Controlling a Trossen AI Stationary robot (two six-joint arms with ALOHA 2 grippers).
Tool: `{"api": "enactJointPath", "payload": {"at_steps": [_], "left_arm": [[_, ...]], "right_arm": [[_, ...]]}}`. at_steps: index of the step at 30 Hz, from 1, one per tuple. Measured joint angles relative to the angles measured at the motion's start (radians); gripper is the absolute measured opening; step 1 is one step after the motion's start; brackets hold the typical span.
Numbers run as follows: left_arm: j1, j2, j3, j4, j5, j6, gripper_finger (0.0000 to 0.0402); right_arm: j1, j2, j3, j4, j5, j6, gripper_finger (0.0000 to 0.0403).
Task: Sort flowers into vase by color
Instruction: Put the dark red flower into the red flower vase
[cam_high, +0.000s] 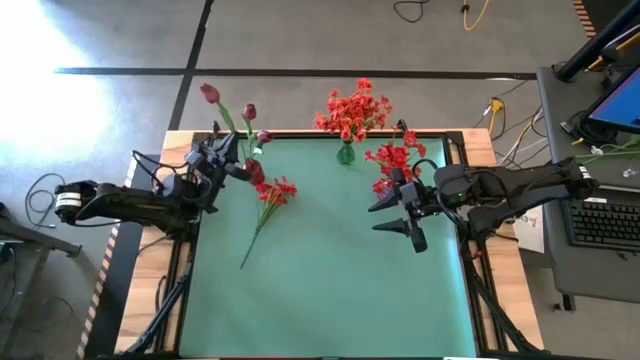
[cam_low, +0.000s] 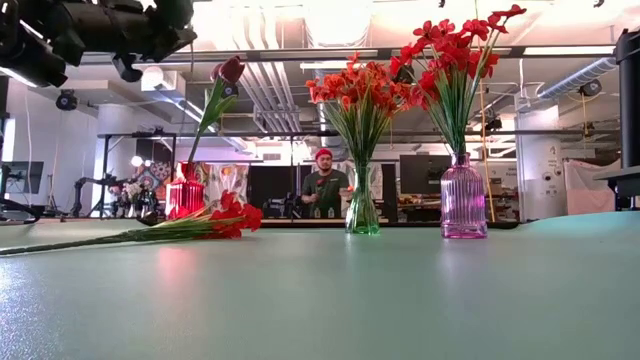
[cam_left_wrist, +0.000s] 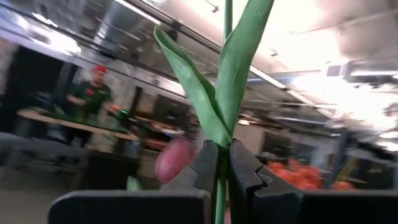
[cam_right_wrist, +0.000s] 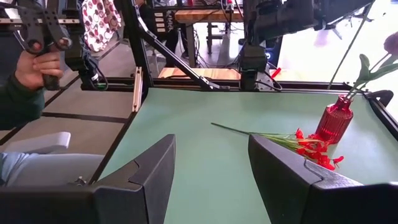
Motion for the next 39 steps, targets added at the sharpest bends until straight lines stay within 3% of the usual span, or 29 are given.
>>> {"api": "enactJointPath", "payload": {"at_steps": [3,8,23,39], "left_arm": [[0.016,-0.002,0.0,0.028,-0.027,0.075,0.0],[0.057,0.013,0.0,0.028,-0.019,0.065,0.0],[0.211,0.13,0.014,0.029,0.07,-0.114,0.0],[0.245,0.161,0.012,0.024,0.081,-0.173,0.0]], "right_arm": [[0.0,0.0,0.0,0.0,0.0,0.0,0.0194],[0.0,0.0,0.0,0.005,0.0,-0.004,0.0194],[0.0,0.0,0.0,0.03,0.0,-0.002,0.0194],[0.0,0.0,0.0,0.031,0.0,-0.006,0.0194]]}}
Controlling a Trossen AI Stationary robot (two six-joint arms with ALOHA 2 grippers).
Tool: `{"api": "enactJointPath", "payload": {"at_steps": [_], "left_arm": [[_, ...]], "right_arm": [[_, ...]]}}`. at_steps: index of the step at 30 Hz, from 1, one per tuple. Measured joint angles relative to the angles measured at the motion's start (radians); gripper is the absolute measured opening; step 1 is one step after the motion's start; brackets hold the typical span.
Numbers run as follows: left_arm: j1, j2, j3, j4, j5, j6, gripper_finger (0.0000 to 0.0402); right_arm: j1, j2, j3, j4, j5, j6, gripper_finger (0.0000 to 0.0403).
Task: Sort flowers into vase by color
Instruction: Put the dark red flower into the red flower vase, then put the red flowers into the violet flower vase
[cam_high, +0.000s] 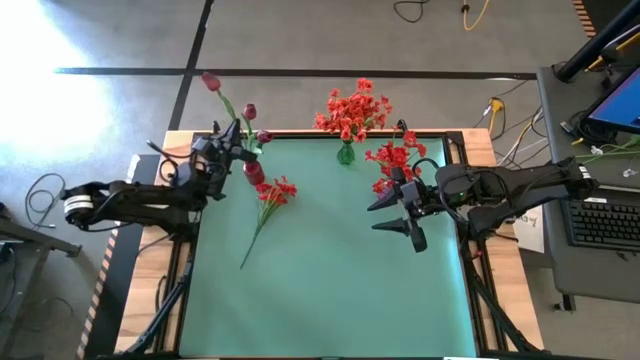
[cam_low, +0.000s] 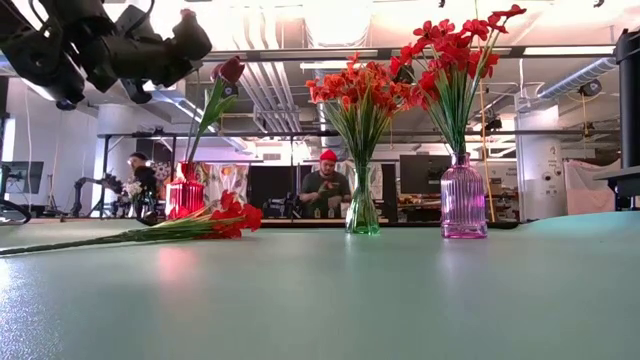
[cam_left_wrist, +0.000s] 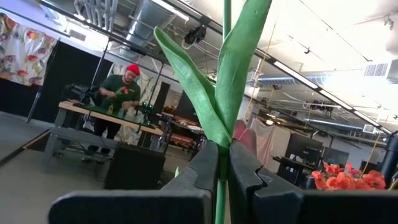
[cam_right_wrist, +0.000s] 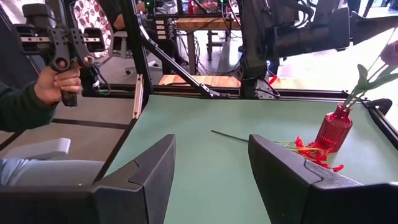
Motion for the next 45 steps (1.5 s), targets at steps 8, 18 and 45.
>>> {"api": "enactJointPath", "payload": {"at_steps": [8,18,45], "left_arm": [[0.009,0.025,0.0,0.001,0.0,-0.003,0.0],[0.008,0.024,0.0,0.0,0.0,-0.019,0.0044],[-0.247,-0.043,-0.002,-0.044,-0.216,0.32,0.0187]], "right_arm": [[0.0,0.0,0.0,0.0,0.0,0.005,0.0194],[0.0,0.0,0.0,0.0,0.0,0.009,0.0194],[0.0,0.0,-0.001,-0.001,0.0,0.007,0.0194]]}}
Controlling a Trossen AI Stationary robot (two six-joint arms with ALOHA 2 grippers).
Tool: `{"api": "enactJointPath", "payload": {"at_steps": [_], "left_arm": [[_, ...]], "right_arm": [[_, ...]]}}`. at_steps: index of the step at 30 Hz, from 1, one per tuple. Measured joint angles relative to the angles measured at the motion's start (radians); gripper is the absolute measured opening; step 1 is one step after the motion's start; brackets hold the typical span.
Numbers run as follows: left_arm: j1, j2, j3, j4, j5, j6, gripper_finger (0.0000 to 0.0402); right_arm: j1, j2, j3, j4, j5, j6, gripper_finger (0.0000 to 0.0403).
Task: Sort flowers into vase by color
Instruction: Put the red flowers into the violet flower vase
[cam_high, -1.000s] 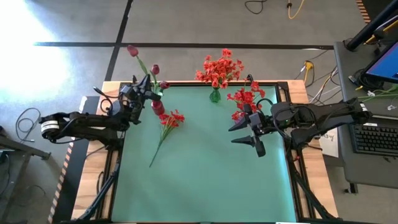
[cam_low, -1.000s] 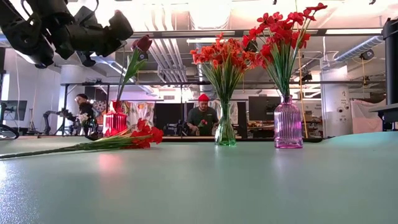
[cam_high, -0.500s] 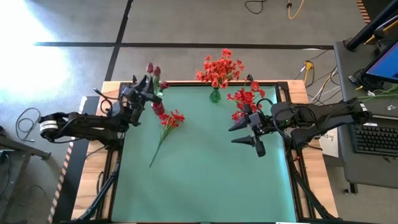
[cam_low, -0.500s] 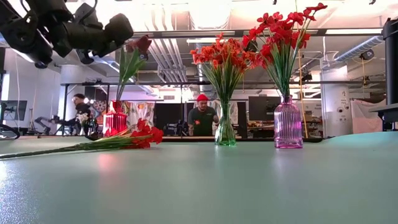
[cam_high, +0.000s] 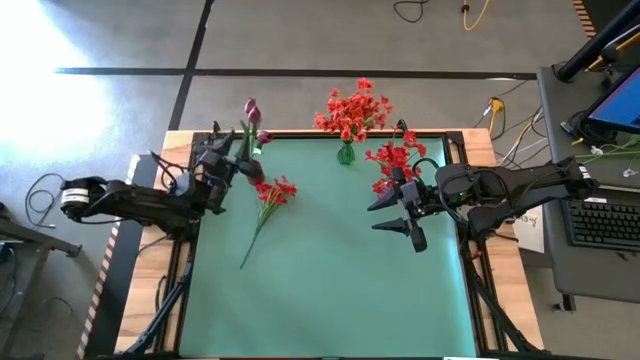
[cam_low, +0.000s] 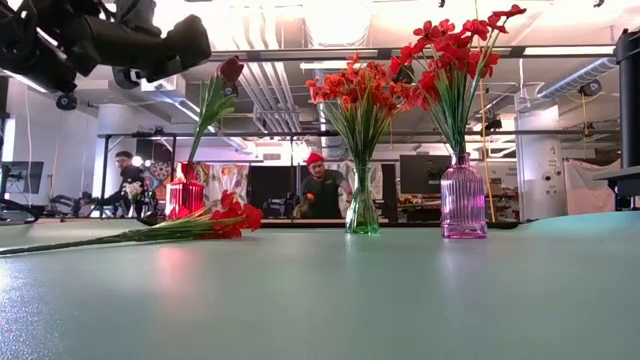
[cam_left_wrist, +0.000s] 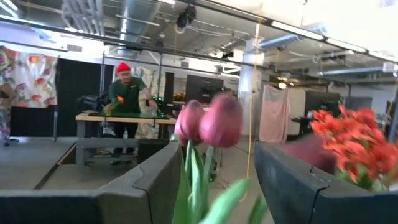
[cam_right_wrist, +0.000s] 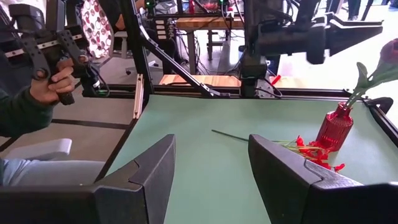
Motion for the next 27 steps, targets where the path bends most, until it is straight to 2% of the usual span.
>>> {"api": "enactJointPath", "payload": {"at_steps": [5,11,16,21,27], "left_arm": [[-0.097,0.001,0.0,-0.009,-0.097,0.077,0.0187],[-0.229,0.006,0.0,-0.015,-0.343,0.11,0.0187],[-0.363,0.007,0.0,-0.017,-0.498,0.159,0.0187],[-0.54,0.018,0.005,-0.023,-0.586,0.16,0.0188],[-0.78,0.071,0.008,-0.023,-0.603,0.078,0.0188]], "right_arm": [[0.0,0.0,-0.004,-0.001,0.0,0.0,0.0194],[0.0,0.0,-0.008,0.0,0.0,0.001,0.0194],[0.0,0.0,-0.008,0.0,0.0,0.003,0.0194],[0.0,0.0,-0.009,0.0,0.0,0.011,0.0194],[0.0,0.0,-0.011,0.0,0.0,0.027,0.0194]]}}
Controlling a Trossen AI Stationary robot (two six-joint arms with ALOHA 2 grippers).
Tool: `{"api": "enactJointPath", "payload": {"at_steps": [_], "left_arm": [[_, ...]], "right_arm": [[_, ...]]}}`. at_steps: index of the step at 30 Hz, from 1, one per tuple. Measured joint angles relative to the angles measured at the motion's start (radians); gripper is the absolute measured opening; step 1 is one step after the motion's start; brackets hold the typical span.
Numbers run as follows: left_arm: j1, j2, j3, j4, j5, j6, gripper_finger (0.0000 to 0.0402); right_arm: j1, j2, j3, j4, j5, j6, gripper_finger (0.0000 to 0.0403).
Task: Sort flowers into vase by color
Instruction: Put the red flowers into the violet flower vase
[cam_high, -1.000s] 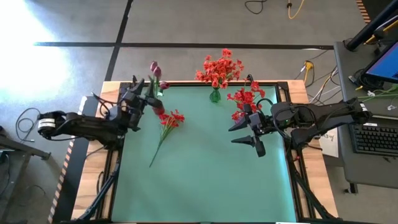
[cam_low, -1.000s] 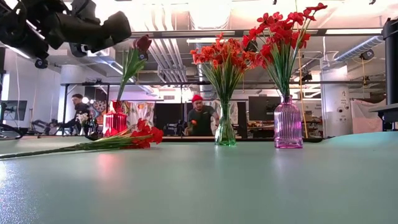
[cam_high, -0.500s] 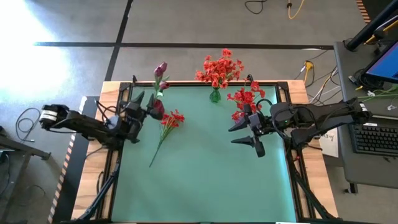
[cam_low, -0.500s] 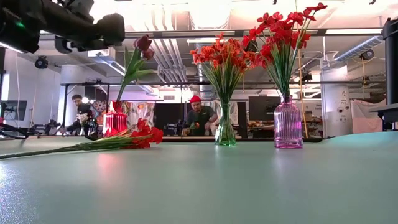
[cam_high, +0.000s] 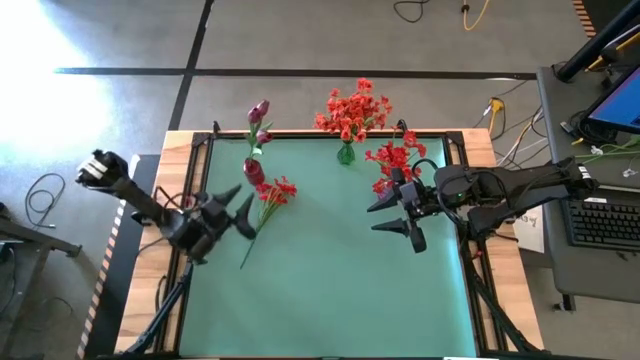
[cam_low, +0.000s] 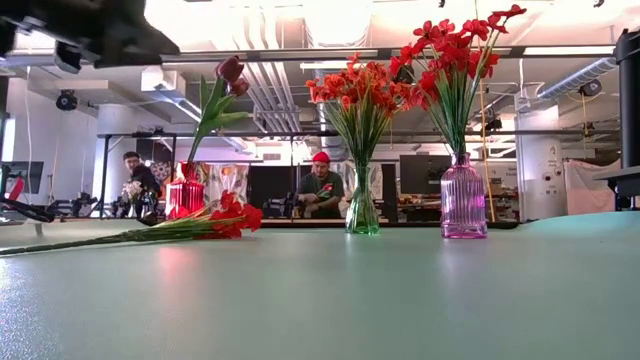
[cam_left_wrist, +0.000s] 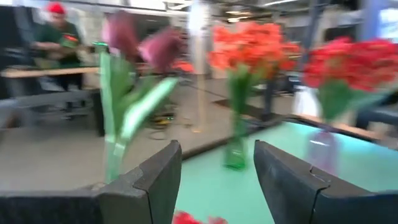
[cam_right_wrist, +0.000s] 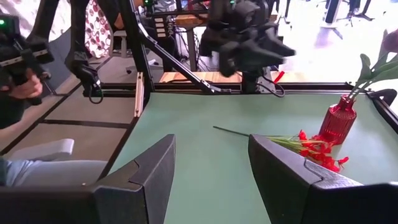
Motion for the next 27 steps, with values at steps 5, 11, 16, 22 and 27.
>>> {"api": "enactJointPath", "payload": {"at_steps": [5,11,16,22,27], "left_arm": [[-0.096,0.101,0.0,-0.064,-0.001,-0.254,0.0188],[-0.121,0.267,0.0,-0.113,0.037,-0.533,0.0188],[-0.104,0.413,0.0,-0.113,0.297,-0.741,0.0188],[-0.092,0.542,0.025,-0.116,0.574,-1.016,0.0187],[-0.086,0.568,0.057,-0.197,0.802,-1.105,0.0187]], "right_arm": [[0.0,0.0,0.0,0.006,0.0,0.015,0.0194],[0.0,0.0,0.0,0.008,0.0,0.051,0.0194],[0.0,0.016,-0.001,0.006,-0.001,0.088,0.0194],[0.0,0.054,-0.001,0.007,-0.002,0.117,0.0194],[0.0,0.082,0.002,-0.003,-0.004,0.142,0.0194]]}}
